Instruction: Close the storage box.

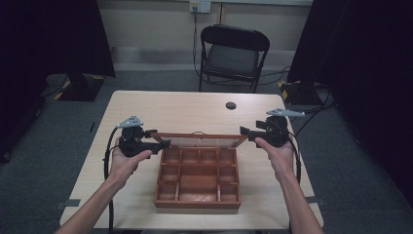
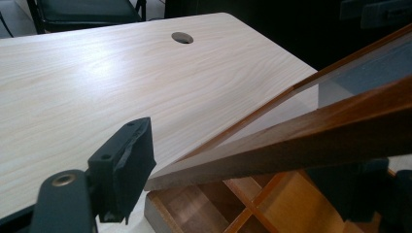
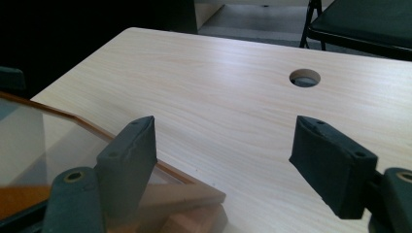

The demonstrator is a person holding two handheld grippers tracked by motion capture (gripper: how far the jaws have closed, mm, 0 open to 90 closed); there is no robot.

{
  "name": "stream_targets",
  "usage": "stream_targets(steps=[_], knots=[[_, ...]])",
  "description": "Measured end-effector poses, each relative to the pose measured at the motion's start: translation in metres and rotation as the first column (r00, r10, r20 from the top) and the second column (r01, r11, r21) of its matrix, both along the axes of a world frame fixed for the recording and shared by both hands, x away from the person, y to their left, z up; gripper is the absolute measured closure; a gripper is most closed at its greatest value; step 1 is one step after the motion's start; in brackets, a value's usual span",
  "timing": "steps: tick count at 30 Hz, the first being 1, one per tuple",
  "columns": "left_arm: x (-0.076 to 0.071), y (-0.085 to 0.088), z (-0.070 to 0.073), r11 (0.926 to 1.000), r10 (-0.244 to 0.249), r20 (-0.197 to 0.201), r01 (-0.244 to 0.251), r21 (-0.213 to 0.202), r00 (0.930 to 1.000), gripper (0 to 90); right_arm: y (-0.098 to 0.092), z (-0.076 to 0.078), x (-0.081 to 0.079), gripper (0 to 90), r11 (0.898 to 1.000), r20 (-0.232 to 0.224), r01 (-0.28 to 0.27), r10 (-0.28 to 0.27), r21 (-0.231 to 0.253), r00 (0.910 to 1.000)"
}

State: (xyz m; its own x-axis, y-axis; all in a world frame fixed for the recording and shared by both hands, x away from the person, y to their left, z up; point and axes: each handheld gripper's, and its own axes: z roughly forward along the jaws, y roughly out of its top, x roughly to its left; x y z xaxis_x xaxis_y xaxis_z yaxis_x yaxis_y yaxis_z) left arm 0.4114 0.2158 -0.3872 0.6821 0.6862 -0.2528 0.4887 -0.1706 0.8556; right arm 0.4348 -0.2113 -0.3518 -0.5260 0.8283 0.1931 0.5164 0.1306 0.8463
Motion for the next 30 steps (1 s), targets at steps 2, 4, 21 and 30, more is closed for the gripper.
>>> stream_targets(steps=[2, 4, 21, 30], knots=[[-0.001, -0.001, -0.001, 1.0, -0.008, -0.005, 0.008, 0.002, 1.0, 20.7, 0.003, 0.004, 0.001, 25.7, 1.0, 0.006, -0.018, 0.018, 0.011, 0.9998], [-0.002, -0.001, -0.001, 0.9998, -0.017, -0.005, 0.017, 0.013, 0.9999, 20.0, 0.005, 0.007, 0.002, 28.6, 0.999, -0.001, -0.032, 0.032, 0.019, 0.9995], [-0.013, -0.005, -0.006, 0.9988, -0.011, 0.01, 0.01, 0.047, 0.9999, 15.8, 0.039, 0.047, -0.018, 49.1, 0.954, 0.057, -0.292, 0.289, 0.063, 0.9557], [-0.016, -0.009, -0.009, 0.9984, -0.038, 0.006, 0.037, 0.043, 0.9993, 15.7, 0.066, 0.056, -0.031, 50.3, 0.904, 0.047, -0.425, 0.423, 0.039, 0.9048]])
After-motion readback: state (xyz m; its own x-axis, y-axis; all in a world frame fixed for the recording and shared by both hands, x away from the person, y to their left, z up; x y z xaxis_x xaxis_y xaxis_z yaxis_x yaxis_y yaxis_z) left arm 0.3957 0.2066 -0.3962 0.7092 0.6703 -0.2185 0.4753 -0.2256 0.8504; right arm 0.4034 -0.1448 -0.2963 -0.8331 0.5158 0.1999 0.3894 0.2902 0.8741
